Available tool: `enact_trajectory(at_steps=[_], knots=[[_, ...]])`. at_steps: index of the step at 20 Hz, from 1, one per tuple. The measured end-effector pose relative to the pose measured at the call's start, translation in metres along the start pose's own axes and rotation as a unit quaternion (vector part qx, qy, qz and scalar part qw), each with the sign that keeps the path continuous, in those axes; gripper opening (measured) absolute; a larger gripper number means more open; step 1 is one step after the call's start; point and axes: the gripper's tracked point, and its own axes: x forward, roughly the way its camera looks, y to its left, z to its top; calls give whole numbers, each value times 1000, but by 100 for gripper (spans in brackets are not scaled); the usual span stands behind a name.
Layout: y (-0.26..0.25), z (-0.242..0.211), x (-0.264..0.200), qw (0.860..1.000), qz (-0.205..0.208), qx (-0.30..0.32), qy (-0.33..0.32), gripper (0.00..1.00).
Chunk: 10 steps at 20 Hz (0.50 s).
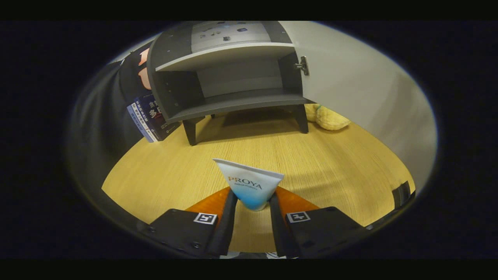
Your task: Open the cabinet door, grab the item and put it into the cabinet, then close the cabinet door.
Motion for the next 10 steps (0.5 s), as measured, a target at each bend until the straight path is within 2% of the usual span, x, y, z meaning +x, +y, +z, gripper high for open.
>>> enact_trajectory(at_steps=[3,6,10], knots=[[5,53,-36,998,-10,5,-59,51],[21,135,-74,989,-29,10,-146,51],[47,241,-100,978,-38,-2,-204,51]])
